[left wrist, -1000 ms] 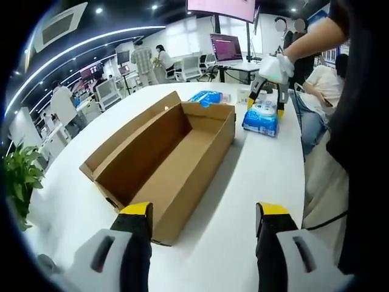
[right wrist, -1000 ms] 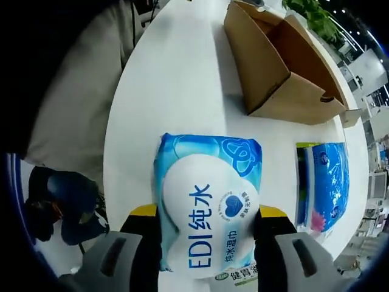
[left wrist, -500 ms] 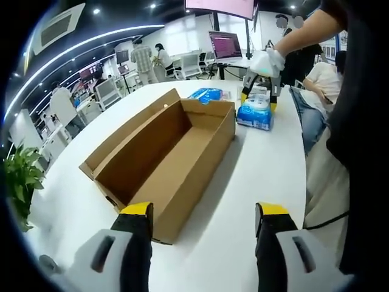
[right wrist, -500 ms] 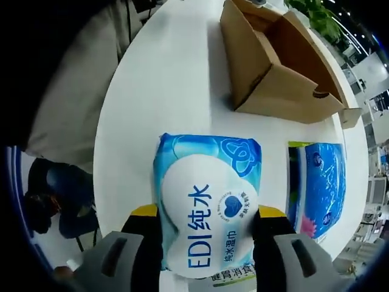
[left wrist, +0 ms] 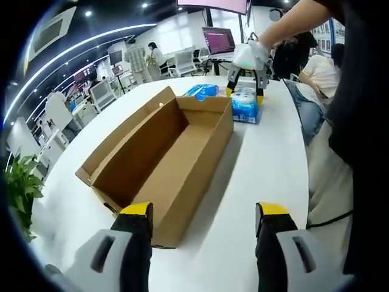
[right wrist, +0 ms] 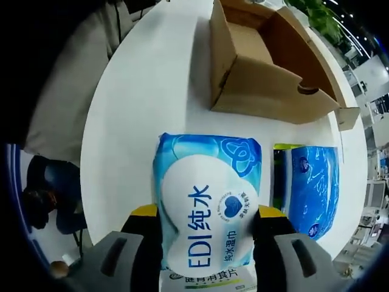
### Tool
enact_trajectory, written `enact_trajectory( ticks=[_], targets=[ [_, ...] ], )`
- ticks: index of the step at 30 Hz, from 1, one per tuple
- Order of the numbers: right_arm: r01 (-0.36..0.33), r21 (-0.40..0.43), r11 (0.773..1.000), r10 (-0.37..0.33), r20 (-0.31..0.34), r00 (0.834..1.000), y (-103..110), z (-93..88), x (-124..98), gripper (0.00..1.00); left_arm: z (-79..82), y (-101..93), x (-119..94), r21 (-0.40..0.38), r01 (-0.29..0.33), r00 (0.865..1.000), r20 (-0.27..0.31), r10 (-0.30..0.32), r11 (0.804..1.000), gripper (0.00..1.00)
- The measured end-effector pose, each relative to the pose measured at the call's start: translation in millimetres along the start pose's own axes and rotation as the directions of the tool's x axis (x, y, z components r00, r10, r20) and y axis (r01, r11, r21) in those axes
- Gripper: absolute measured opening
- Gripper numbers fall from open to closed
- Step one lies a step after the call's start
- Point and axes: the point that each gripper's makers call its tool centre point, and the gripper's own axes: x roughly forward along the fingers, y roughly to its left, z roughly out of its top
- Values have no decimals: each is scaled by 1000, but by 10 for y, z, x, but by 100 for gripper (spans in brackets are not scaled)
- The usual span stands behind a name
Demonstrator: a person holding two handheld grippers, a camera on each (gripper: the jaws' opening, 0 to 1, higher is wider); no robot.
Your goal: Operate the shoe box by opening the lid, removing the specified soft item, and placing it in the target area until the item is outside and the box remains undamaged.
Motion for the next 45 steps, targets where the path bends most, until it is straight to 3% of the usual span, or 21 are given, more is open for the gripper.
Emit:
enact_trajectory(
  ticks=[12,19,27,35,42,45],
  targets=[
    [-3,17,1000,4,-9,1000,-170,-10,25,57,-39,229,75,47,12,999,-48,-10,999,61],
    [-4,11,1000,4,-23,1000,-198,-16,30,57,-20,378,135,80,11,997,-72,-5,997,62],
    [-1,14,1000,1,-21,1000,-198,-21,34,58,-106,381,198,91,26,995,-100,-17,996,54],
    [8,0,1000,-8,-47,999,-192,-32,-15,58,-103,373,288,77,31,995,-101,-23,997,53],
    [29,-11,1000,-29,-63,998,-183,-23,-153,54,-106,366,332,120,49,993,-112,-36,992,48],
    [51,28,998,-49,-68,996,-210,-18,-227,53,-157,374,364,117,56,990,-135,-40,991,44]
  ],
)
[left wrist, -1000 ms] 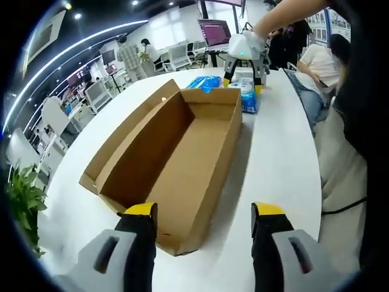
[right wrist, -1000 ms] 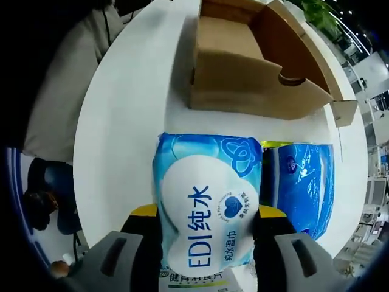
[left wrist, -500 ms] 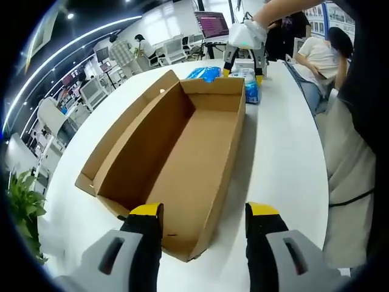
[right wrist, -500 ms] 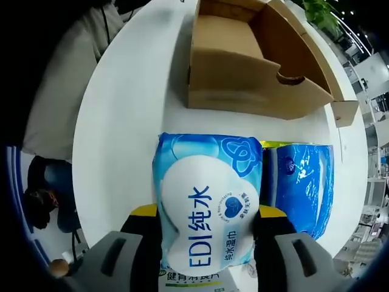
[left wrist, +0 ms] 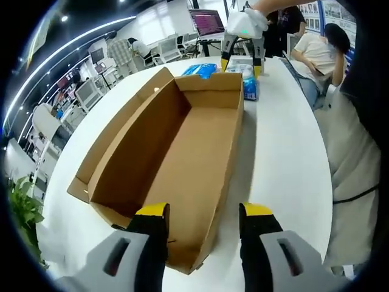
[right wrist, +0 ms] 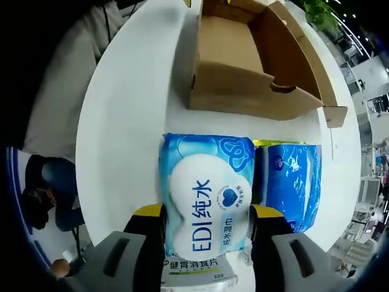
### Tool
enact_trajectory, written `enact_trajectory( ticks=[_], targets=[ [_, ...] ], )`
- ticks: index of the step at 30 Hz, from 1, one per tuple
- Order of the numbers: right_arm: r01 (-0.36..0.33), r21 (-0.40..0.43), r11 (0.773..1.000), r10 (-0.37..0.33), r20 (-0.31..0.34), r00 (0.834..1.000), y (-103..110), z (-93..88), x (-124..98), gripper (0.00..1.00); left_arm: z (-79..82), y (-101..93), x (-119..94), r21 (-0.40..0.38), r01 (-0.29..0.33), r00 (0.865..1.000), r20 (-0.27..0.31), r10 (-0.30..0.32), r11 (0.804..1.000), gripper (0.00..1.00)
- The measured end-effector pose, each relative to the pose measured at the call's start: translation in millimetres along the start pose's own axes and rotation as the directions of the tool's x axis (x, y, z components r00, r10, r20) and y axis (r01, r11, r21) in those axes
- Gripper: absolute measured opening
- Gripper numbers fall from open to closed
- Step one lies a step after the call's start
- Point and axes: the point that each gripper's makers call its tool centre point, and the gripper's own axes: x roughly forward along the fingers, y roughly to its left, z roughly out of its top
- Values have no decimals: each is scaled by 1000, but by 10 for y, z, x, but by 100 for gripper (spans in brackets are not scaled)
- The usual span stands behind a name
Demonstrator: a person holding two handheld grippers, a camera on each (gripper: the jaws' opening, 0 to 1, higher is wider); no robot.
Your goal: Operate the shoe box by opening the lid, removing the specified soft item, and placing it in the target area until the item is outside and the box remains undamaged.
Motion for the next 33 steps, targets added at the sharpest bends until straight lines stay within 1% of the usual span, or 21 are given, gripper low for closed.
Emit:
enact_trajectory(
  ticks=[3,4,5,6,7,8,9,11,15,16,17,18,22,23,24,26,27,29,30,32,33],
  targets=[
    [18,31,999,-19,30,999,-12,64,-120,52,-51,7,40,-11,10,1000,-20,-10,1000,41],
    [34,47,998,-36,37,999,-32,83,-154,52,-59,2,46,-17,15,1000,-25,-15,1000,39],
    [62,97,993,-67,40,997,-62,92,-192,51,-67,-4,53,-18,20,999,-32,-20,1000,37],
    [75,135,988,-81,43,996,-67,107,-207,50,-73,-3,58,-20,20,999,-35,-20,1000,35],
    [89,164,982,-100,60,993,-64,150,-208,51,-113,10,66,-37,13,998,-60,-15,999,32],
    [112,171,979,-129,89,988,-66,210,-220,50,-120,29,78,-45,6,998,-67,-9,999,31],
    [117,159,980,-133,95,987,-47,222,-229,49,-117,32,83,-47,8,998,-64,-11,999,32],
    [126,188,974,-145,87,986,-6,213,-245,49,-127,33,92,-52,9,998,-62,-12,999,31],
    [167,247,955,-197,105,975,2,248,-308,57,-145,18,119,-38,17,997,-74,-20,999,31],
    [171,263,950,-205,109,973,6,255,-323,57,-146,20,119,-41,17,997,-74,-20,999,30],
    [177,297,938,-221,123,967,4,286,-345,57,-152,24,117,-43,16,997,-73,-20,999,30],
    [179,308,934,-226,127,966,4,295,-352,57,-151,23,112,-36,18,997,-72,-20,999,29],
    [190,419,888,-275,153,949,-17,376,-438,59,-196,-2,115,38,24,995,-102,-20,999,29],
    [196,459,866,-294,151,944,-42,383,-463,59,-213,-1,117,69,21,994,-112,-14,997,28],
    [194,481,855,-298,150,943,-50,384,-475,59,-218,-7,119,81,22,993,-114,-13,996,28],
    [185,526,830,-305,151,940,-63,401,-513,59,-238,12,123,93,13,992,-129,-1,996,26],
    [191,536,822,-316,150,937,-84,403,-536,59,-225,20,125,92,12,993,-122,0,996,26],
    [207,558,804,-343,151,927,-135,417,-603,58,-224,22,122,85,13,992,-125,-2,996,26],
    [207,589,781,-366,163,916,-168,445,-648,57,-223,21,123,87,13,992,-126,-2,996,26],
    [217,621,753,-395,164,904,-214,456,-702,56,-225,19,124,92,12,992,-128,0,996,25],
    [208,634,745,-399,173,901,-217,480,-725,56,-208,13,109,91,12,992,-129,0,996,25]
  ],
)
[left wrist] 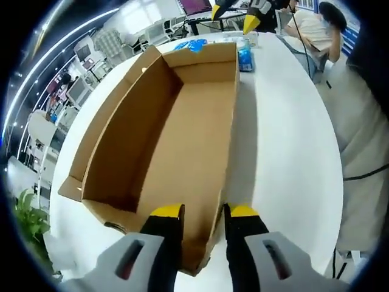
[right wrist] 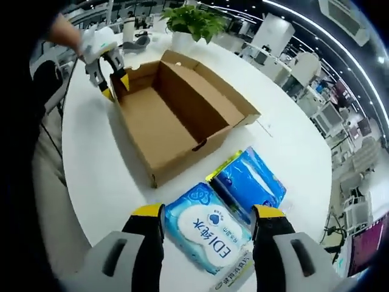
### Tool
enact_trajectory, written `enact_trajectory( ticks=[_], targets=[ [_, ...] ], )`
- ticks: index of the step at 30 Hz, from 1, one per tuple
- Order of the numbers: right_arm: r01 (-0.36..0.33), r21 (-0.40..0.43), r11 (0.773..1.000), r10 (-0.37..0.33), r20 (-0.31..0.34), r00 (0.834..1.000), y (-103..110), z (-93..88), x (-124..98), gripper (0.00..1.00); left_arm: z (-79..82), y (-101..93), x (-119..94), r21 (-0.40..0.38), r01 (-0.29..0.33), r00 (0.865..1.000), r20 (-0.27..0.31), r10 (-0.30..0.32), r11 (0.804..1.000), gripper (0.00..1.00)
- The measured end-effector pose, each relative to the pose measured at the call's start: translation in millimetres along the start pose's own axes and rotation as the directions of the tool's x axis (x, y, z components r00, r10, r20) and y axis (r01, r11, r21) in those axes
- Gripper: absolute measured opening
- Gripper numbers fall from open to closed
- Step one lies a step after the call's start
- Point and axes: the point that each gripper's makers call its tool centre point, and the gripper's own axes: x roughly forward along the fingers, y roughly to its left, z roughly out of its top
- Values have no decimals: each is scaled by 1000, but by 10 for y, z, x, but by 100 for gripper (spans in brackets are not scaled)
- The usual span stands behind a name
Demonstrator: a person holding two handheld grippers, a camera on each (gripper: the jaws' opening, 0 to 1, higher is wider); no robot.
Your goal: Operate the shoe box by opening the lid, removing the specified soft item, and placing it in the target area until the item is outside and the box remains undamaged.
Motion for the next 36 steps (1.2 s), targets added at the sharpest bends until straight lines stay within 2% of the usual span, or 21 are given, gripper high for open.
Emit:
enact_trajectory(
  ticks=[4,8,10,11,13,19,22,25,30,34,36],
  targets=[
    [12,20,1000,-12,7,1000,18,9,-12,56,103,1,-22,-23,17,999,36,-16,1000,30],
    [21,22,1000,-21,-1,1000,24,-32,-8,57,200,-25,-6,29,23,998,62,-25,999,31],
    [27,67,997,-27,10,1000,-1,-21,-15,58,194,-27,41,46,23,998,51,-26,999,31],
    [26,128,991,-29,15,999,-11,-8,-24,58,184,-33,68,44,32,998,46,-34,999,31],
    [18,200,980,-23,22,1000,-20,24,-41,56,147,-54,100,20,45,999,27,-46,999,30],
    [32,316,948,-63,89,994,-158,243,-110,53,111,-98,143,46,57,998,22,-58,997,25],
    [55,331,942,-89,87,992,-235,312,-148,40,108,-101,169,56,59,998,16,-60,997,25],
    [47,367,929,-91,105,990,-260,392,-157,46,107,-105,186,45,60,998,14,-60,997,24],
    [55,402,914,-114,125,986,-355,531,-178,43,100,-114,226,39,64,998,12,-65,997,20],
    [33,459,888,-117,158,981,-423,713,-214,39,94,-172,244,31,90,996,10,-90,995,15],
    [34,459,888,-124,168,978,-450,793,-229,39,88,-198,247,41,90,996,8,-90,995,13]
  ],
)
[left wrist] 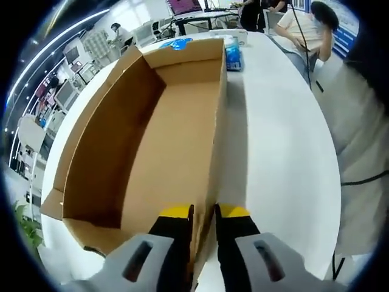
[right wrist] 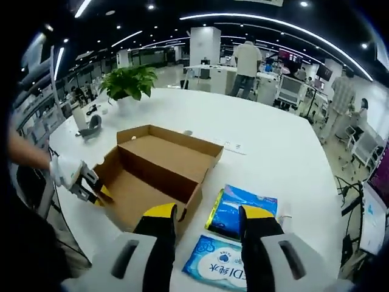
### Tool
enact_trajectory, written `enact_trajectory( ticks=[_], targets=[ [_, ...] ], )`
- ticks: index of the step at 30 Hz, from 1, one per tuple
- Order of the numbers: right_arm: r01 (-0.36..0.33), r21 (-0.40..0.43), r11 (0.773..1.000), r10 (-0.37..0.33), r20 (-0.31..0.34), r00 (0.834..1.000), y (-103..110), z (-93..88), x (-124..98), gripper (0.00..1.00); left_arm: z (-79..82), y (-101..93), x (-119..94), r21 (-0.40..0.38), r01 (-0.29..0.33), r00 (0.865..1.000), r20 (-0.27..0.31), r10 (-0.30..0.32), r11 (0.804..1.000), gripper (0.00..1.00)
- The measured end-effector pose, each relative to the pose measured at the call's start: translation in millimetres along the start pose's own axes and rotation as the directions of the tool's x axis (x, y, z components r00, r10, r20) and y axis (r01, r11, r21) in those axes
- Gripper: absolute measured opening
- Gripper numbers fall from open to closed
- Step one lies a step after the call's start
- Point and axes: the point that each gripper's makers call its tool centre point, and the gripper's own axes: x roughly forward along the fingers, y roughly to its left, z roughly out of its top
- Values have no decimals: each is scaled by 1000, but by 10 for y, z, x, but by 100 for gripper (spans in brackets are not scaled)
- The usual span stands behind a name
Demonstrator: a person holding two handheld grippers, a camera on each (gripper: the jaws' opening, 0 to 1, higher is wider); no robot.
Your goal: Operate the shoe box by opening the lid, removing the specified soft item, and placing it in the target area until the item is outside and the box remains undamaged.
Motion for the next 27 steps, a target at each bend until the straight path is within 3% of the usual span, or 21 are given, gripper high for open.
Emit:
enact_trajectory(
  ticks=[12,16,19,22,23,27],
  targets=[
    [25,-85,996,-25,6,1000,-39,282,97,32,-23,-23,31,-5,15,1000,0,-15,1000,9],
    [8,-12,1000,-8,-13,1000,-32,334,158,34,-50,-34,50,-34,24,1000,3,-23,999,8],
    [0,38,999,1,-23,1000,-39,350,168,29,-57,-43,53,-40,25,1000,3,-24,999,8],
    [-26,98,995,27,-6,1000,-10,384,191,30,-80,-52,75,7,21,1000,-1,-21,1000,8],
    [-31,104,994,32,-5,999,-5,399,202,31,-114,-47,88,35,17,1000,-23,-16,999,8],
    [-26,68,997,27,-14,1000,5,456,249,31,-88,-44,80,-4,28,1000,-4,-28,1000,8]
  ],
)
